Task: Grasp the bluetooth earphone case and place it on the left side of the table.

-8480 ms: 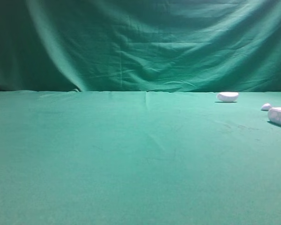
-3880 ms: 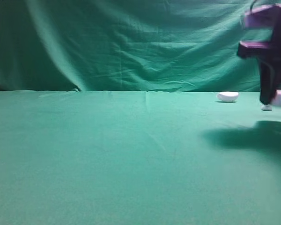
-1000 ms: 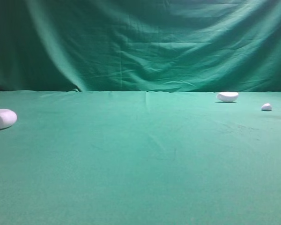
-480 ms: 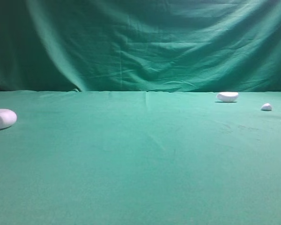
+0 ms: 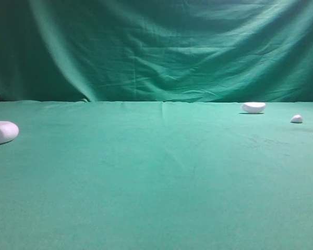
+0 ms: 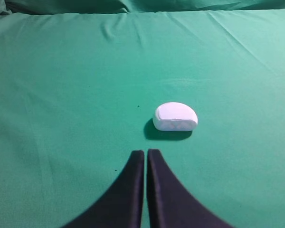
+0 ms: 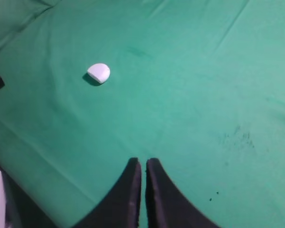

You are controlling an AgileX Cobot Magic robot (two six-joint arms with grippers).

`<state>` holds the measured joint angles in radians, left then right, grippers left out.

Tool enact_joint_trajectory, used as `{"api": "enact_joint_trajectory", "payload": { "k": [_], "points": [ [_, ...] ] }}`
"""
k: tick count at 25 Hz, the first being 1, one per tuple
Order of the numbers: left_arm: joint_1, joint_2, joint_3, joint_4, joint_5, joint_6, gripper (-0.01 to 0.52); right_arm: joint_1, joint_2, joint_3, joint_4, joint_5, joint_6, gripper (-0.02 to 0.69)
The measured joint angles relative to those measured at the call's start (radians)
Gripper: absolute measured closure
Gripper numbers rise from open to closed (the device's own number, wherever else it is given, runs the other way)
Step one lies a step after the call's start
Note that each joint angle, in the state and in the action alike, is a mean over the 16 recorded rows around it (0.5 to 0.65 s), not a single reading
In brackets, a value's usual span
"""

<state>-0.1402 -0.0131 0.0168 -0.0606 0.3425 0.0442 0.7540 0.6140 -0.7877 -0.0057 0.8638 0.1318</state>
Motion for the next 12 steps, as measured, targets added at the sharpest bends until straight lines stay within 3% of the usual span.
{"api": "enact_joint_trajectory", "payload": {
  "k": [6,12],
  "points": [
    [0.000,0.000,0.000,0.000,0.000,0.000,0.514,-0.050,-0.045,0.054,-0.007,-0.042,-0.078,0.665],
    [0.000,0.000,0.000,0.000,0.000,0.000,0.514,-0.193,-0.151,0.216,-0.016,-0.211,-0.112,0.665]
  ]
}}
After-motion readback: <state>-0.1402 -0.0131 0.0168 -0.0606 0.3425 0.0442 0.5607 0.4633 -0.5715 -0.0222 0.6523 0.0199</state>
